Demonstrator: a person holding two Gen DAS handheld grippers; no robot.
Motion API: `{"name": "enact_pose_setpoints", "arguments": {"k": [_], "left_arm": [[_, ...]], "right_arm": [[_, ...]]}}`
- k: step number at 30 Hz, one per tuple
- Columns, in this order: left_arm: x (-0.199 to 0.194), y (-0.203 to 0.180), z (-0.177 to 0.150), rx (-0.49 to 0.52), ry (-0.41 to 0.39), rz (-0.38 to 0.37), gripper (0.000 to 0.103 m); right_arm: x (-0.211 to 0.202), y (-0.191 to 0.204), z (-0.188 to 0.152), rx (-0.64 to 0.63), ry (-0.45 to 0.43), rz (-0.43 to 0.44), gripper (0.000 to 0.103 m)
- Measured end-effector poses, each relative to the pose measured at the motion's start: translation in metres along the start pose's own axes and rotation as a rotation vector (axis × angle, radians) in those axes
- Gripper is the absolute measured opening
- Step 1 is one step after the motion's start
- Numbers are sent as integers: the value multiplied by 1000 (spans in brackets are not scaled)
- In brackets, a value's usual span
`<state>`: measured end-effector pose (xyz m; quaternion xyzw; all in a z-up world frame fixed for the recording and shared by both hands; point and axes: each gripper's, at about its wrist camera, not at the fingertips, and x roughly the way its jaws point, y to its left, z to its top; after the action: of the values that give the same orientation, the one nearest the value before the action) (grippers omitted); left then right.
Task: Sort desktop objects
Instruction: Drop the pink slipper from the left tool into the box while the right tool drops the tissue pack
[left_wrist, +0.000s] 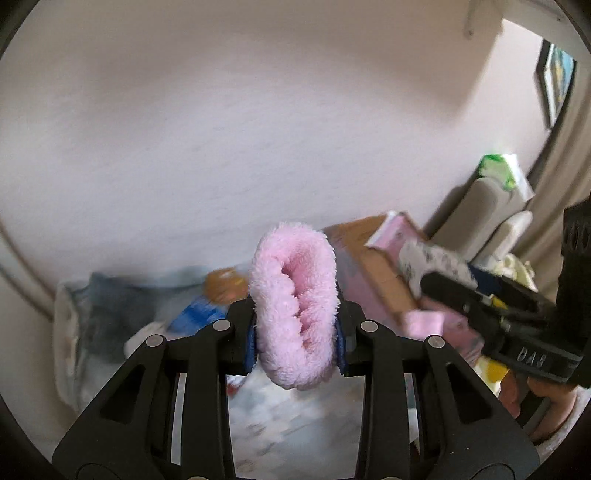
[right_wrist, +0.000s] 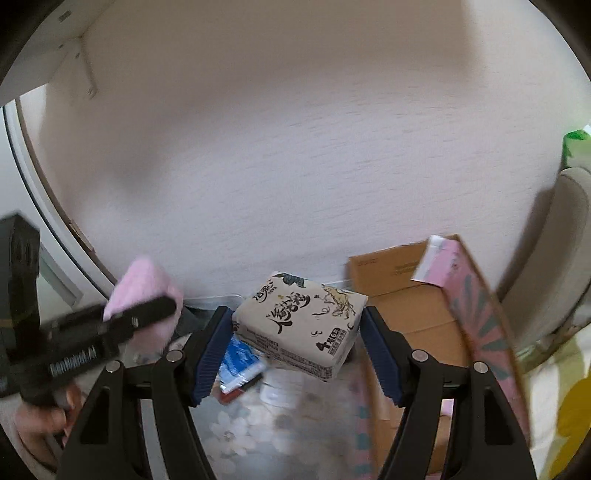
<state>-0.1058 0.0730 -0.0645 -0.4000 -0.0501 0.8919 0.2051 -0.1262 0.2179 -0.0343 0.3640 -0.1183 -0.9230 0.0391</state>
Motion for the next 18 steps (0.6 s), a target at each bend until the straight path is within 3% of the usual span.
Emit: {"name": "enact_pose_setpoints", "arguments": {"k": [9, 18], "left_arm": [[54, -73, 35, 77, 73, -121, 28], [131, -143, 30, 162, 237, -198, 28]], "right_arm": [[-14, -59, -9, -34, 95, -84, 66], [1, -100, -44, -80, 237, -115, 66]]}}
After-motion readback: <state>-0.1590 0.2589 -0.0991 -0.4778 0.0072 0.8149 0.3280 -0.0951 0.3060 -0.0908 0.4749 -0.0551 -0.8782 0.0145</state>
